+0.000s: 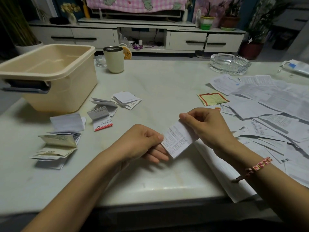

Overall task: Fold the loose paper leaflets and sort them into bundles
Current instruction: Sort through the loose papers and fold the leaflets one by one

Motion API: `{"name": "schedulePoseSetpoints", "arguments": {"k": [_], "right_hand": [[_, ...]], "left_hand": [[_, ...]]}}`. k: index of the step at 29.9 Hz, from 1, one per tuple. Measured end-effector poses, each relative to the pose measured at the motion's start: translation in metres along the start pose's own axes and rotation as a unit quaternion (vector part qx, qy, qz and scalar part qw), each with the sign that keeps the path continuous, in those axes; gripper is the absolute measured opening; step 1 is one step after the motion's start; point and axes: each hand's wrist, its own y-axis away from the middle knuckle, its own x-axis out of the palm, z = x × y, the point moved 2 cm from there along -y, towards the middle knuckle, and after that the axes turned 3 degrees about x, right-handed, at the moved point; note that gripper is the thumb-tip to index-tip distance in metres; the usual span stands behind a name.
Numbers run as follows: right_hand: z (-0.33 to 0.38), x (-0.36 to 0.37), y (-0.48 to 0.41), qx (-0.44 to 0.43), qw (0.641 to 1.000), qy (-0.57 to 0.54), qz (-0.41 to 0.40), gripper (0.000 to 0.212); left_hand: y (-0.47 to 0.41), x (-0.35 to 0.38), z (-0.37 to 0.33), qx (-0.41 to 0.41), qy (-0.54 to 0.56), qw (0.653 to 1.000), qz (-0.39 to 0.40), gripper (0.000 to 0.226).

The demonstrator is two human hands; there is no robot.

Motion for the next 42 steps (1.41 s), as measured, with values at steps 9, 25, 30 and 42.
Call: {"name": "schedulePoseSetpoints", "arguments": {"k": [9, 25, 30, 42], "right_hand": [[-0.003, 0.015, 0.014, 0.066, 0.993, -0.076, 0.069, 0.026], [0.001, 0.028, 0.019, 0.079, 0.987, -0.103, 0.090, 0.028], [0.001, 0.039, 0.018, 0.144, 0.961, -0.189, 0.142, 0.018], [0.002, 0.069, 0.004, 0.163, 0.969, -0.157, 0.099, 0.037]], "left_hand": [[-0.002, 0.003, 0.004, 0.033, 0.046, 0.997, -0.057, 0.029], [-0.011, -0.003, 0.008, 0.245, -0.179, 0.916, -0.263, 0.034], [-0.013, -0.011, 0.011, 0.283, -0.168, 0.874, -0.358, 0.034], [-0.025, -0.025, 0.019, 0.188, -0.046, 0.894, -0.403, 0.032]]}}
